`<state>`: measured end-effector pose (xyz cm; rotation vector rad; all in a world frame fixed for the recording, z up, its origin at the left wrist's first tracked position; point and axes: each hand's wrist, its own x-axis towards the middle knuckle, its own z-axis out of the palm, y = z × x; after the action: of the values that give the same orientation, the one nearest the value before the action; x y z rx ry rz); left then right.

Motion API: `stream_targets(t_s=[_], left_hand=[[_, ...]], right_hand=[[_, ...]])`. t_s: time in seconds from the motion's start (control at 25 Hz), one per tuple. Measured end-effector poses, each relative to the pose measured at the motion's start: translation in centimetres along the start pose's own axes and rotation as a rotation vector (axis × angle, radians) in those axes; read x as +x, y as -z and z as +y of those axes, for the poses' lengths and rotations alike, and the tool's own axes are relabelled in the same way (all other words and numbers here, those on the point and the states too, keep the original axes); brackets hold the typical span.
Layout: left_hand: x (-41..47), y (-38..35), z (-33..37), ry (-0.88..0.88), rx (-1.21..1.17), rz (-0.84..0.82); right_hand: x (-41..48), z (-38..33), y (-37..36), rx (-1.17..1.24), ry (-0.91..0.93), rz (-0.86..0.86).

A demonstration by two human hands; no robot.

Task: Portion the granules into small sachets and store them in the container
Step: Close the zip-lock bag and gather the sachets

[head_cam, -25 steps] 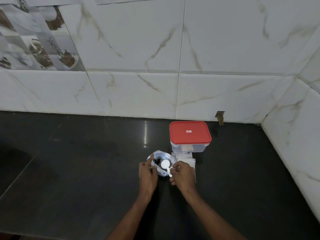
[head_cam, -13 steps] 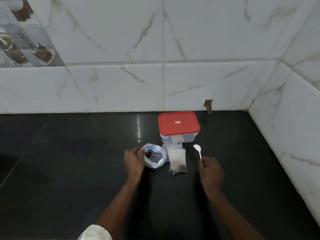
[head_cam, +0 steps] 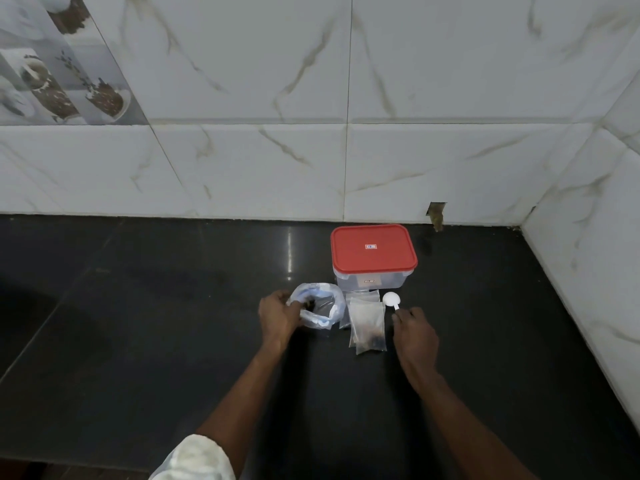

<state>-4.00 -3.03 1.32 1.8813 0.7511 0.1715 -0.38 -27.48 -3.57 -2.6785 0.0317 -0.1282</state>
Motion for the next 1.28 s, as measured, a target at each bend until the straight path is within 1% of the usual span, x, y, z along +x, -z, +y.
stream_targets(t_s=[0.08,0.12,0.2,0.28,0.36,0.44,0.52,0.6,0.72,0.84,0.92,0.96,1.08,1.28], left_hand=[[-0.1,0.3,-0.1,-0.001,-0.003,-0.054],[-0.1,0.4,-0.1,0.022,-0.009,-0.075],[0.1,0.6,-0.3,0.063,0.010,-0.065],[0.1,0.9,-0.4,0.103,-0.032,-0.061],[-0.3,1.6,-0.1,0.133,-0.090,-0.064],[-0.6,2.0,0.1,0.159,-0.128,-0.082],[-0.8,2.6,0.7,0.202,-0.211,-0.130],[-0.6,3.3,1.4,0.269,-0.379,-0.223],[-0.7,4.1,2.2,0.338,-0.539,-0.326],[-1.3,3.6,2.8,0.342,-0.542,-0.381],[-1.9,2.9,3.6,0.360,-0.517,-0.394],[-2.2,2.7,3.9,0.375,-0.497,-0.400],[-2.4,2.5,4.6,0.372,-0.348,-0.410],[-2.9,2.5,5.1,0.282,-0.099,-0.315]], right_hand=[[-1.2,-1.7,0.9,0.204,0.075,0.086],[-2.0,-3.1,1.2,0.307,0.111,0.073],[-2.9,-6.1,0.8,0.503,0.109,-0.074],[-2.6,-8.5,-0.1,0.623,0.003,-0.206],[-1.7,-10.0,-0.3,0.668,-0.084,-0.272],[-0.9,-10.6,0.3,0.801,-0.217,-0.330],[-0.3,-11.0,1.3,1.010,-0.381,-0.394],[0.3,-11.1,2.4,1.108,-0.450,-0.431],[0.9,-10.9,4.4,1.118,-0.433,-0.424],[0.7,-10.7,6.5,1.180,-0.397,-0.507],[0.5,-10.8,7.3,1.174,-0.375,-0.572],[0.5,-10.9,7.4,1.157,-0.365,-0.575],[0.8,-10.7,7.2,1.004,-0.290,-0.464],[0.7,-10.8,6.0,0.596,-0.145,-0.338]])
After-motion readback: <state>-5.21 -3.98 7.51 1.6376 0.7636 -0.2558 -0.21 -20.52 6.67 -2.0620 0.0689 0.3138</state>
